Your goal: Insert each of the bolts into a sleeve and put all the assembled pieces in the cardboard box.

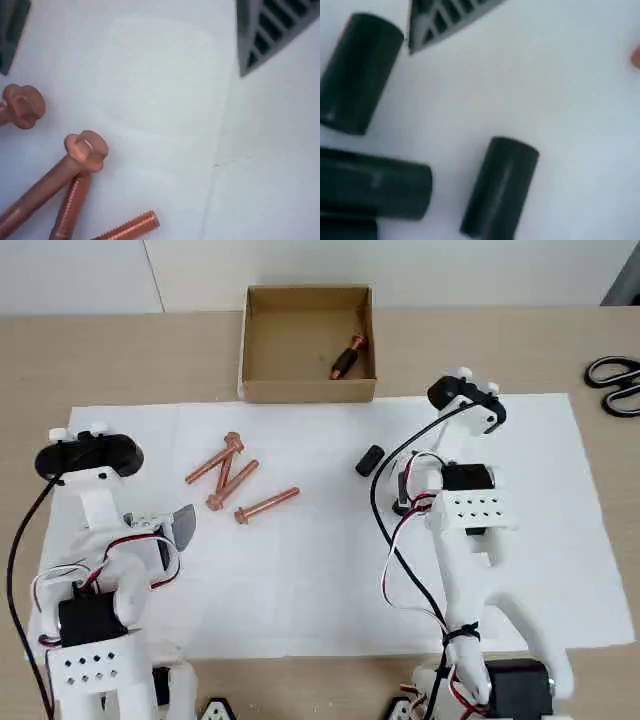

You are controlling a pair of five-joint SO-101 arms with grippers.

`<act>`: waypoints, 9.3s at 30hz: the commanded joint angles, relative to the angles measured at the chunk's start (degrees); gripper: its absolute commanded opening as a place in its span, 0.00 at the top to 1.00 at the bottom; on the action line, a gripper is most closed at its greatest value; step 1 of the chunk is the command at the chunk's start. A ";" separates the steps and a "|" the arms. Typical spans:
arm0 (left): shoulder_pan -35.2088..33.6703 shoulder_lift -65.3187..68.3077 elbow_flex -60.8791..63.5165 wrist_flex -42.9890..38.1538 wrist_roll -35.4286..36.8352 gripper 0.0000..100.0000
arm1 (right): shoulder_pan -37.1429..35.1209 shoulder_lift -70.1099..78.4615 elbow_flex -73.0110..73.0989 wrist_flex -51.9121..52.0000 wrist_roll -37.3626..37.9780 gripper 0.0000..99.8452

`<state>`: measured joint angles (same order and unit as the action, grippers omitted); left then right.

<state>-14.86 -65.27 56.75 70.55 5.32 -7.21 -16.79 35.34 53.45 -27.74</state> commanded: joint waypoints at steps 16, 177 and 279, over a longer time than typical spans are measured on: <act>0.18 -0.44 -0.31 0.18 -0.18 0.72 | -0.22 2.95 -6.42 -1.63 -0.44 0.88; 28.66 96.44 -61.49 11.52 -29.71 0.97 | -0.13 3.74 -38.51 41.45 42.29 1.00; 21.45 74.73 -52.79 27.25 49.05 0.76 | 3.56 3.30 -38.51 41.36 42.29 1.00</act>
<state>6.07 12.26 3.30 97.01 52.88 -3.87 -10.55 -2.90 94.86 14.11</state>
